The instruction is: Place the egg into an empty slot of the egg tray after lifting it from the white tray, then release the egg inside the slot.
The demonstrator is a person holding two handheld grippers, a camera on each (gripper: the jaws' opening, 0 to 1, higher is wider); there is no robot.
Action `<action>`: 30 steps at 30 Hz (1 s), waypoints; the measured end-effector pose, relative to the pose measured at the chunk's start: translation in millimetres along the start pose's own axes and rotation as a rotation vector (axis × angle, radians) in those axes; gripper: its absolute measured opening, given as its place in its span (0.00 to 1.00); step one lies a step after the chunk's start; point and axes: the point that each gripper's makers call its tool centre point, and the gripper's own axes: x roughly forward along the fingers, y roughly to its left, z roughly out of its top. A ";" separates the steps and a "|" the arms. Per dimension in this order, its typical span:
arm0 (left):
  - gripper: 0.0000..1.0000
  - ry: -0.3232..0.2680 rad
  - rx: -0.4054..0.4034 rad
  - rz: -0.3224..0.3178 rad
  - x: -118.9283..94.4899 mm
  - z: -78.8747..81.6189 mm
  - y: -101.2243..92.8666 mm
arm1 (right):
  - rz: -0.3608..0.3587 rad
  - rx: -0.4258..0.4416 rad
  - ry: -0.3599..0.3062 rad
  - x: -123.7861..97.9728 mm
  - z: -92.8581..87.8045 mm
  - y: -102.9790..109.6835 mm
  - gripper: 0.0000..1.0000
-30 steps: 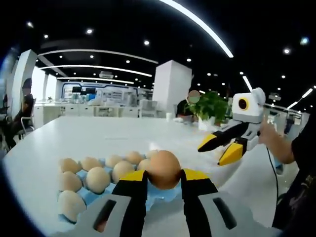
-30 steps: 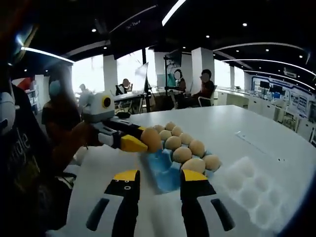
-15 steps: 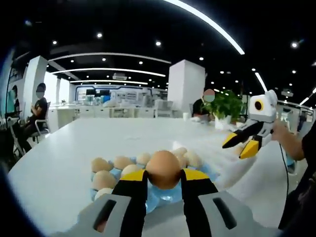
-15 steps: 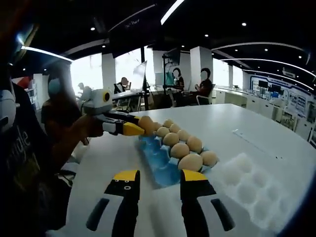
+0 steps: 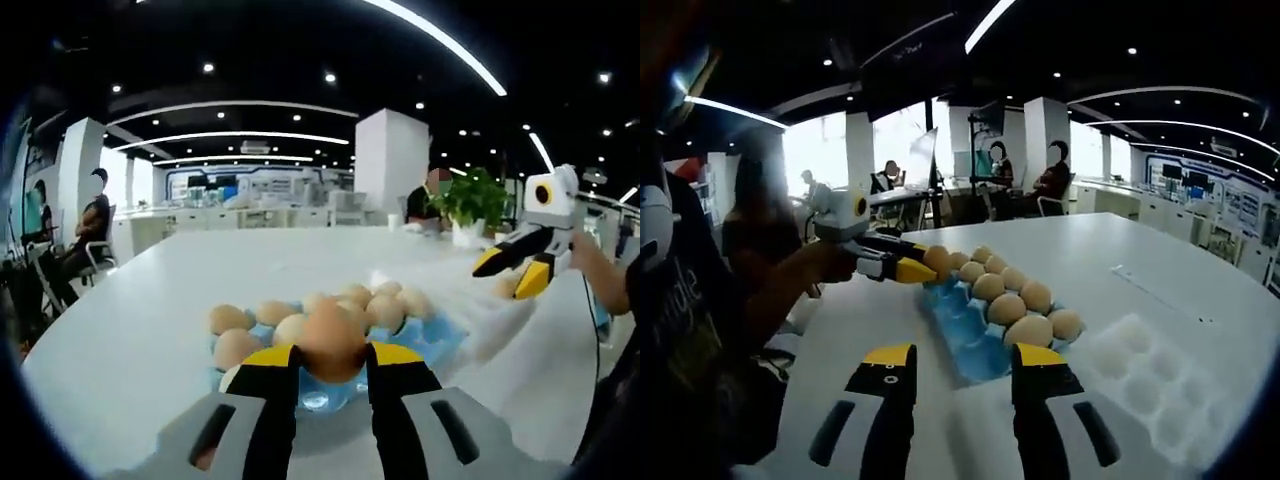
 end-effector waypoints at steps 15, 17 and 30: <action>0.27 0.092 0.062 0.058 7.2 -15.4 5.3 | 0.009 0.019 -0.011 4.1 -1.1 2.5 0.39; 0.27 0.113 0.064 0.054 8.2 -20.2 4.2 | 0.012 0.015 -0.013 5.1 -0.8 4.0 0.39; 0.28 0.086 0.044 0.064 2.9 -10.1 23.2 | 0.009 0.014 -0.007 2.8 -3.2 2.1 0.39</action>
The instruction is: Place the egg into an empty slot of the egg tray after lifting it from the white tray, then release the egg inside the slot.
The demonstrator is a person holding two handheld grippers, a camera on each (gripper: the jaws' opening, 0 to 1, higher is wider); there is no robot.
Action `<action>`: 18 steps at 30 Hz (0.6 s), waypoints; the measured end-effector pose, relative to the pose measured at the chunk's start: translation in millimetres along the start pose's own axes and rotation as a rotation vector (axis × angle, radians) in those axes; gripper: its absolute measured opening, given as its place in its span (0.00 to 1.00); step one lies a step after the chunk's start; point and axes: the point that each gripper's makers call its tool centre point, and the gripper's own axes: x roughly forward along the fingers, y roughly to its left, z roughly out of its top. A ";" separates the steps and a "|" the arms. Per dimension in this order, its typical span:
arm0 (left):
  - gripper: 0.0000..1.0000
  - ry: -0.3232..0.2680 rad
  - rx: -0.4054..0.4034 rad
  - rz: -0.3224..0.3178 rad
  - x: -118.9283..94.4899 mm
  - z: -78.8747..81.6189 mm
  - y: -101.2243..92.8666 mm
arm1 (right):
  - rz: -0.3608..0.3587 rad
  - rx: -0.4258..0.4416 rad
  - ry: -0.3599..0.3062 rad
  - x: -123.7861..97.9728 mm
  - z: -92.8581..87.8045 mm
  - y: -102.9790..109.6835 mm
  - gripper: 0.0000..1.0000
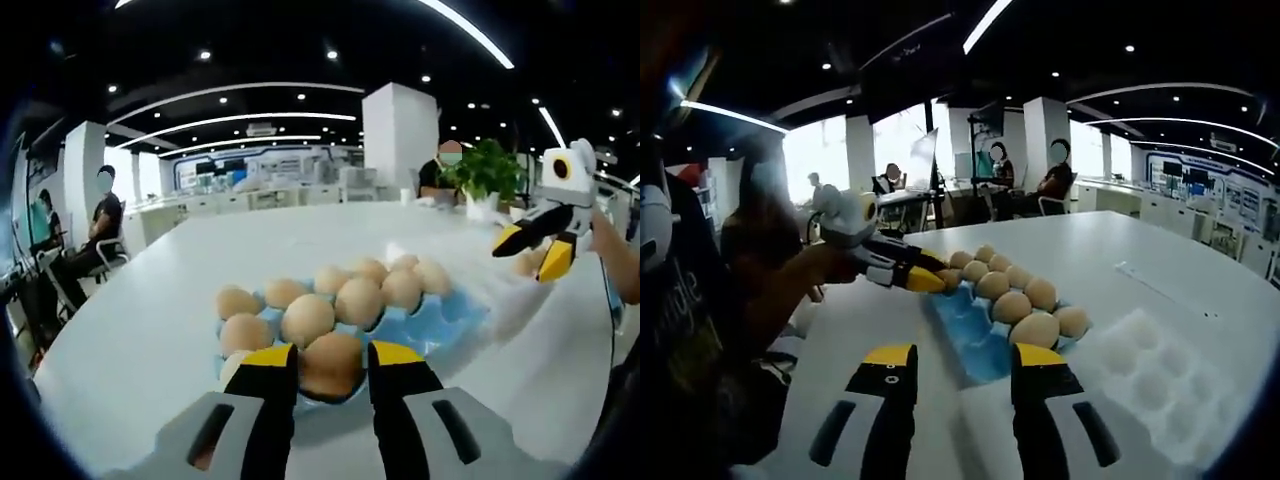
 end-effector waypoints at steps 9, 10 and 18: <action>0.28 -0.007 0.008 -0.007 -1.3 -0.5 -12.4 | -0.031 0.005 -0.012 -11.6 3.4 -16.6 0.40; 0.28 -0.006 0.007 -0.010 -0.5 -0.8 -13.7 | -0.035 0.005 -0.010 -12.2 2.8 -17.7 0.40; 0.32 -0.015 0.036 -0.034 2.8 1.7 -28.8 | -0.062 -0.010 0.029 -16.0 -10.0 -26.9 0.40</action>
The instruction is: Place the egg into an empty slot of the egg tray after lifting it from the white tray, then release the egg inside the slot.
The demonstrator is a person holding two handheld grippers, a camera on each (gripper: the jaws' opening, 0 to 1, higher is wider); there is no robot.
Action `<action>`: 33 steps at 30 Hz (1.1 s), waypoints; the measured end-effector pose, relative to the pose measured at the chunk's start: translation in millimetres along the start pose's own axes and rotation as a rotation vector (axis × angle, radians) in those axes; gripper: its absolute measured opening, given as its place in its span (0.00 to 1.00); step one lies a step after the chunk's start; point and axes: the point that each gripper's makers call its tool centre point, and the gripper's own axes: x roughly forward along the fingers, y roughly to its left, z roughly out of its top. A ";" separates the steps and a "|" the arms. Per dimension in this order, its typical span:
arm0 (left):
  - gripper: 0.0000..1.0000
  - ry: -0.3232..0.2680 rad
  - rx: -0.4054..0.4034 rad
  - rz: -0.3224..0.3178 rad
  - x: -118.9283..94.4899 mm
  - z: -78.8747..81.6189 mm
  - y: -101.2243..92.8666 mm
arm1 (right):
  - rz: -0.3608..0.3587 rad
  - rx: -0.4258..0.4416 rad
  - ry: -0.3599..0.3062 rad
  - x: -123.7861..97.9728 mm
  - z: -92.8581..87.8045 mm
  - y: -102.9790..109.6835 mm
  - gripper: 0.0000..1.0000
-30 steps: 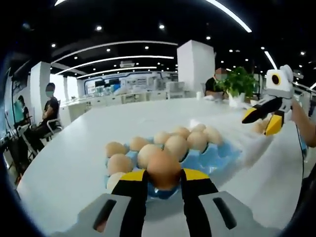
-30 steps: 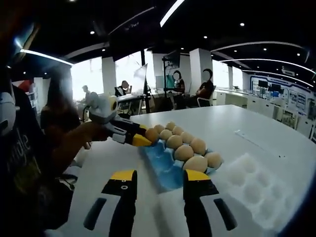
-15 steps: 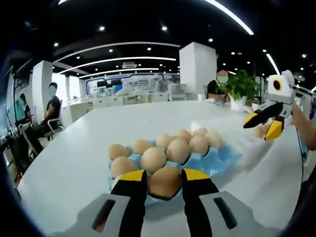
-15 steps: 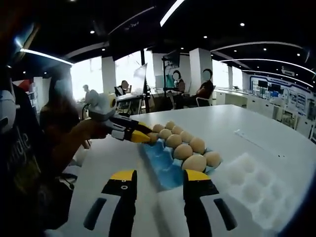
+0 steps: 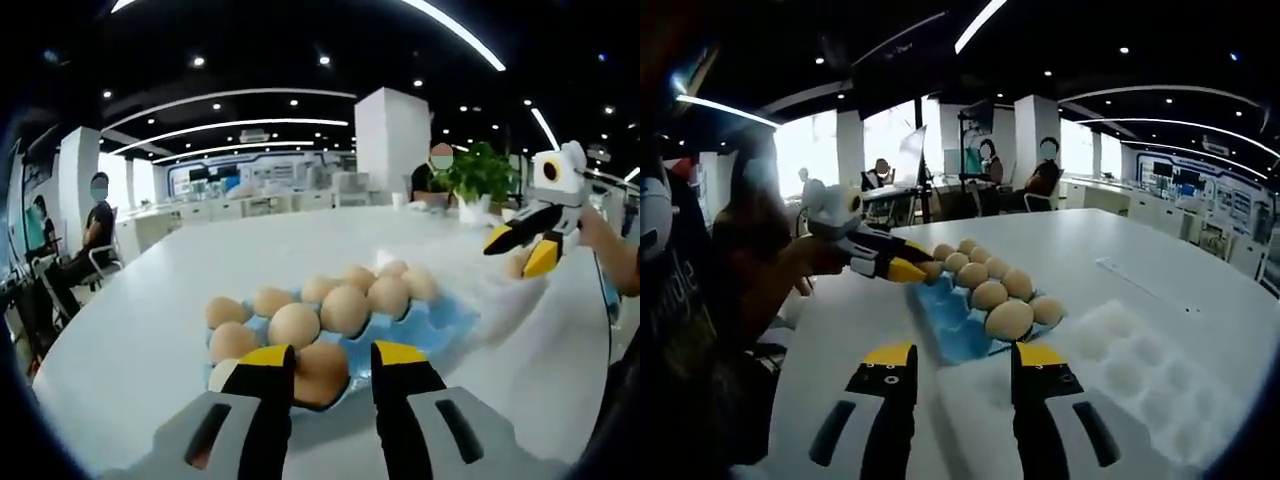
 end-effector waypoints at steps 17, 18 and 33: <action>0.35 -0.039 0.021 -0.044 2.1 9.8 -15.3 | -0.065 0.023 0.092 -26.8 -39.4 -23.2 0.39; 0.35 -0.040 0.022 -0.050 1.6 10.2 -17.4 | -0.070 0.027 0.095 -29.1 -40.9 -24.7 0.39; 0.35 -0.096 -0.020 -0.155 -2.5 23.0 -41.9 | -0.158 -0.008 0.156 -59.3 -52.4 -54.4 0.38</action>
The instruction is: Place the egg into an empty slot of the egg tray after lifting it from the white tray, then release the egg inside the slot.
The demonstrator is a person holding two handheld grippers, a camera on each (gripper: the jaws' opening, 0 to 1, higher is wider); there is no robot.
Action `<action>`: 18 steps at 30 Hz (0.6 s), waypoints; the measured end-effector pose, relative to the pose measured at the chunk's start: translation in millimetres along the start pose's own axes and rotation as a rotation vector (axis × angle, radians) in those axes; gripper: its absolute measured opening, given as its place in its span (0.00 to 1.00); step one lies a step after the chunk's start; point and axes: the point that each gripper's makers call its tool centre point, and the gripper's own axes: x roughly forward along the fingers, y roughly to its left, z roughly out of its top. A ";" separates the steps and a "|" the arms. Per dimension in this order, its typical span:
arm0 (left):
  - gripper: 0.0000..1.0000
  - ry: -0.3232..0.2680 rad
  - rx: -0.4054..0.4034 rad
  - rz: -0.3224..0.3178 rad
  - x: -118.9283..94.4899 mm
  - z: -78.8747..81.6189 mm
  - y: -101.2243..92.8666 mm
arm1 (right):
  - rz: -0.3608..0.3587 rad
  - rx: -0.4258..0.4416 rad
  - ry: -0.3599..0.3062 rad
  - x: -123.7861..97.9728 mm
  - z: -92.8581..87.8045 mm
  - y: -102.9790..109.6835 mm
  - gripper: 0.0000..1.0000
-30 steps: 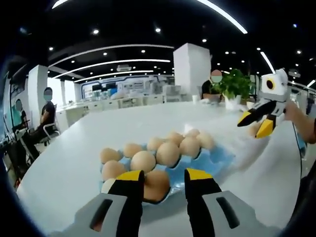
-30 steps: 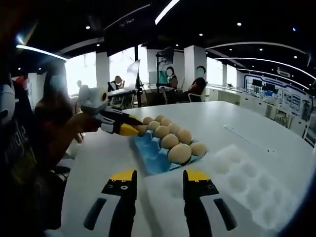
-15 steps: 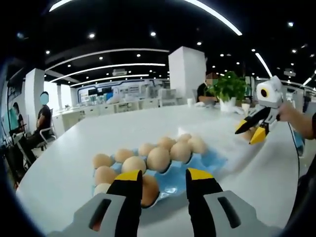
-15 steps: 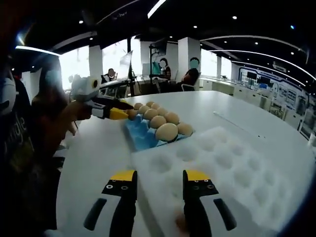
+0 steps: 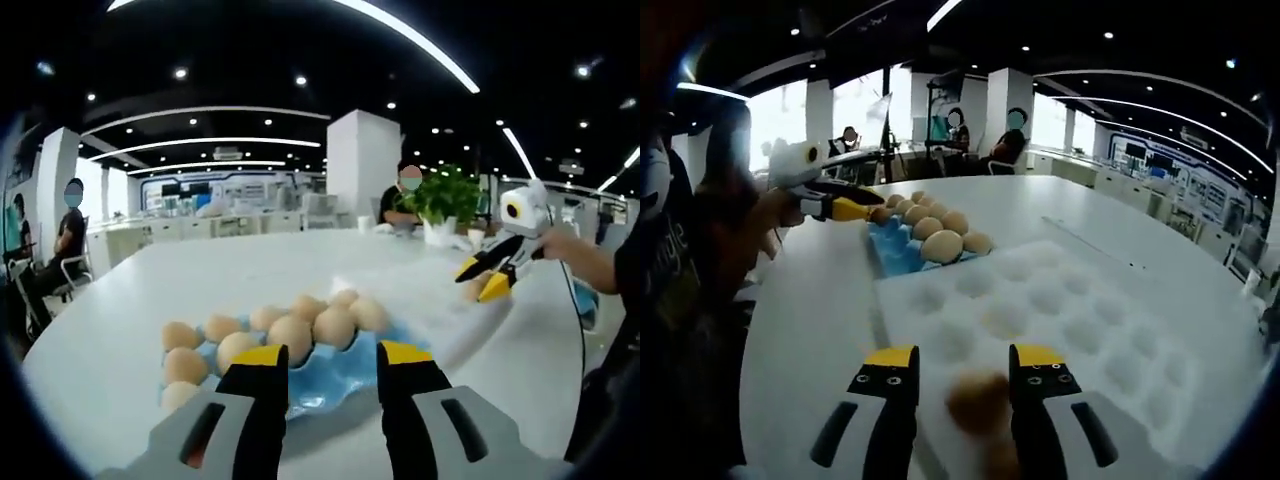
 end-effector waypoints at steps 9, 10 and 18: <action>0.35 -0.010 0.000 -0.033 2.2 5.1 -10.9 | -0.005 -0.129 0.117 -12.2 -13.0 -2.3 0.34; 0.35 -0.010 0.002 -0.039 2.5 5.1 -12.9 | 0.005 -0.147 0.136 -12.5 -15.0 -1.7 0.33; 0.35 0.009 0.009 -0.067 3.8 -0.6 -22.8 | 0.070 -0.212 0.218 -12.3 -19.2 4.0 0.31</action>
